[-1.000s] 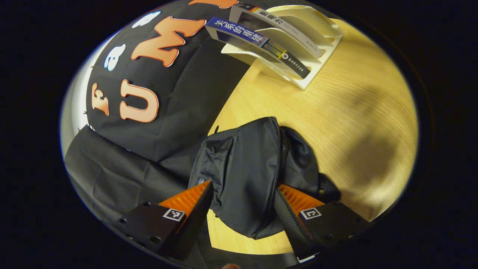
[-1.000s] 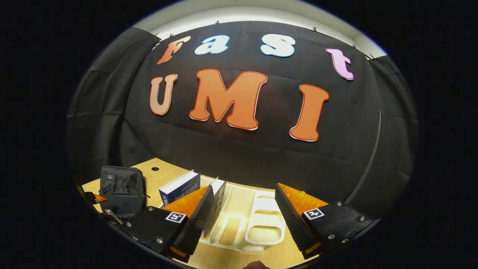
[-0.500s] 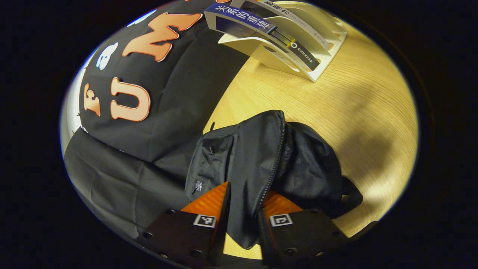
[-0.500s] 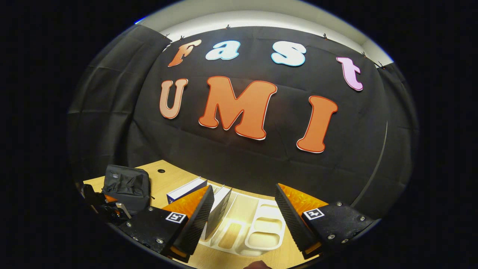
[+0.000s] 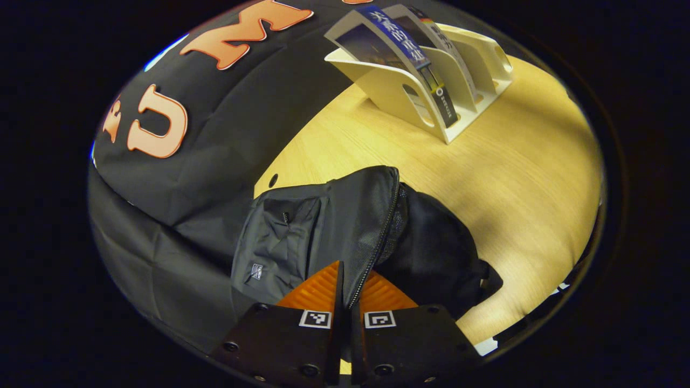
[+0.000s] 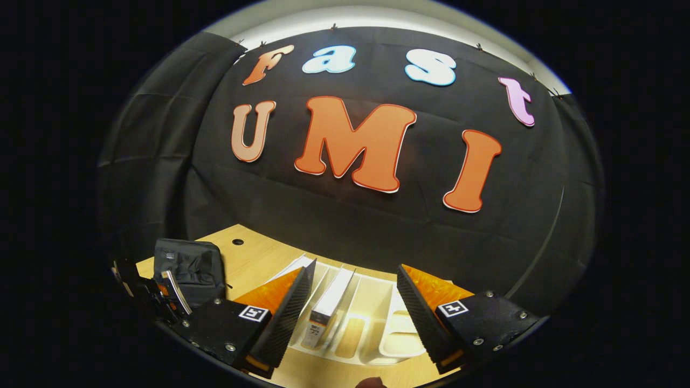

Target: Open the schoolbag, grab two books from the bookshelf and put them into the schoolbag.

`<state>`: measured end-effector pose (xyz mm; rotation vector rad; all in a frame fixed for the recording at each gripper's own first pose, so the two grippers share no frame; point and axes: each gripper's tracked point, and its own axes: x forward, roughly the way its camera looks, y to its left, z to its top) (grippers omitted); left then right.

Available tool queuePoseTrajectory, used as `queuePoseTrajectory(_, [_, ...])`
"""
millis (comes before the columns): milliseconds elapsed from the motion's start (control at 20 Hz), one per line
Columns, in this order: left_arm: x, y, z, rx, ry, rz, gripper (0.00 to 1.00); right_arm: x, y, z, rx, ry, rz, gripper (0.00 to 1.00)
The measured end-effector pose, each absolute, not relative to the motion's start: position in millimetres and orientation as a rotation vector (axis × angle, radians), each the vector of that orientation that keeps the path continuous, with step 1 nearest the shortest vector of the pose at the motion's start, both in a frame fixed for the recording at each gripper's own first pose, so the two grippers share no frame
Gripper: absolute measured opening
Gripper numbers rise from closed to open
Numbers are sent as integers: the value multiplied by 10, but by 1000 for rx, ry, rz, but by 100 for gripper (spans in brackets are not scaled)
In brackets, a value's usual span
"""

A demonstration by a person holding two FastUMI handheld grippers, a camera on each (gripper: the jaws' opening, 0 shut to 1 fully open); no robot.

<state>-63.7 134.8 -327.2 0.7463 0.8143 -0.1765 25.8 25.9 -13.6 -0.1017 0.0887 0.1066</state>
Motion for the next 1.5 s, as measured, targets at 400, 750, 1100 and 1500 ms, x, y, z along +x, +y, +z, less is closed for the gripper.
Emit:
queuePoseTrajectory(400, [-471,1461,-2892,617,821,-338,6,431,681,-18,-132,142,75,98])
queuePoseTrajectory(750, [-328,1611,-2532,482,811,-458,6,674,880,52,-120,201,38,99])
queuePoseTrajectory(1100, [-126,1727,-2184,431,753,-528,6,991,975,-210,-66,383,9,99])
queuePoseTrajectory(1500, [39,1753,-1817,242,753,-629,6,1264,1006,-374,-7,541,-12,100])
